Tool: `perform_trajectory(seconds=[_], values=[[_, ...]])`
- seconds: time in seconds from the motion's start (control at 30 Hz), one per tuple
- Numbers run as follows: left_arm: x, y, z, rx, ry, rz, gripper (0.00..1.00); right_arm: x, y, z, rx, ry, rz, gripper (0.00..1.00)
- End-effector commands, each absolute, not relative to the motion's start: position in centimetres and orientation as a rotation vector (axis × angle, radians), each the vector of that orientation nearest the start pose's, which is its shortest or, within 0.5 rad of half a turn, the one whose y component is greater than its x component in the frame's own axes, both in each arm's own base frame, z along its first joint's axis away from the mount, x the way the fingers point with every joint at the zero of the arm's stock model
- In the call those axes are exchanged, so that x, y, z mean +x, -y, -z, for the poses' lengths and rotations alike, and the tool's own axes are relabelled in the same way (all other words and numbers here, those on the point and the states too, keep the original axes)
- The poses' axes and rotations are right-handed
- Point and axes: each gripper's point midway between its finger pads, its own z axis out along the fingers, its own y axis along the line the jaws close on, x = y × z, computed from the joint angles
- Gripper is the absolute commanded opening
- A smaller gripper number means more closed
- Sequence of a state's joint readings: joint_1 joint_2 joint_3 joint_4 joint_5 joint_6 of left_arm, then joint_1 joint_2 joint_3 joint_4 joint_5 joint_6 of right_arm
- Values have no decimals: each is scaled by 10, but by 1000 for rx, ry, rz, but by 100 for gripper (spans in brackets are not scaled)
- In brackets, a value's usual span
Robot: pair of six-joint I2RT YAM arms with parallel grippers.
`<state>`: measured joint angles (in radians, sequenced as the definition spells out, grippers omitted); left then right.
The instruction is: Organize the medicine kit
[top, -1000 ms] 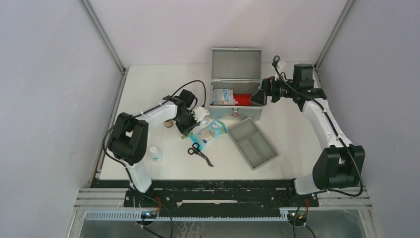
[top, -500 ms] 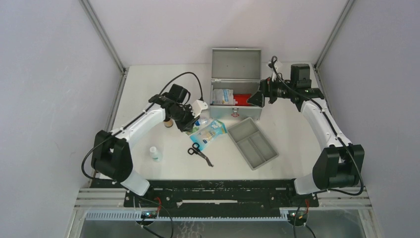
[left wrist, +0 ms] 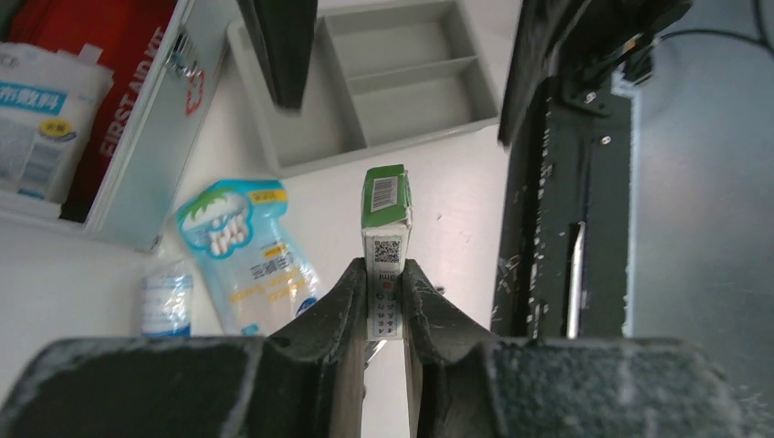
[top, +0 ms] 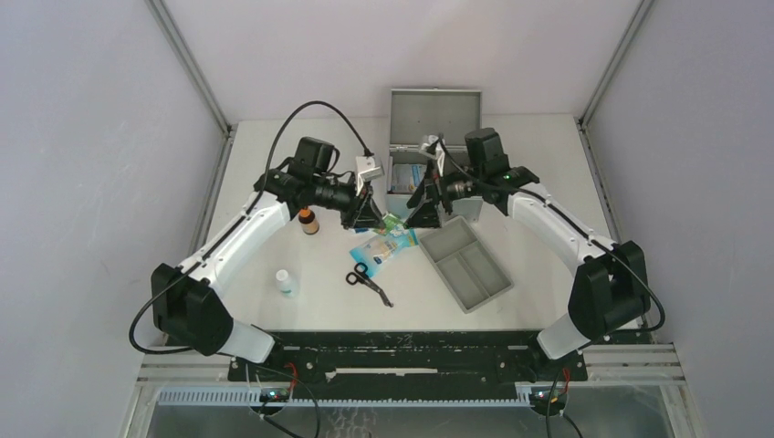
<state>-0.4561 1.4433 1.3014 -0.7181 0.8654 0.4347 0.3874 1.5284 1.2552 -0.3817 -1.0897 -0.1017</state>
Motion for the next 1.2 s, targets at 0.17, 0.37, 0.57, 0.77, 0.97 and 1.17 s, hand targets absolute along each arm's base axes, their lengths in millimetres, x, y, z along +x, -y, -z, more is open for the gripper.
perform_trajectory(seconds=[0.17,0.37,0.57,0.77,0.97,1.17], values=[[239,283,-274,1279,-1675,1234,22,253,-312,-249,-1263,-1627,-1409,73],[236,285,-270,1284,-1682,1248,23,251,-314,-251,-1274,-1609,-1424,53],[238,286,-265,1281,-1700,1256,23,248,-314,-254,-1278,-1598,-1429,38],[240,286,-261,1272,-1726,1247,26,249,-310,-258,-1271,-1592,-1429,22],[245,284,-260,1256,-1749,1201,40,257,-301,-259,-1228,-1620,-1424,11],[255,273,-266,1224,-1760,1078,62,272,-288,-258,-1161,-1663,-1399,7]])
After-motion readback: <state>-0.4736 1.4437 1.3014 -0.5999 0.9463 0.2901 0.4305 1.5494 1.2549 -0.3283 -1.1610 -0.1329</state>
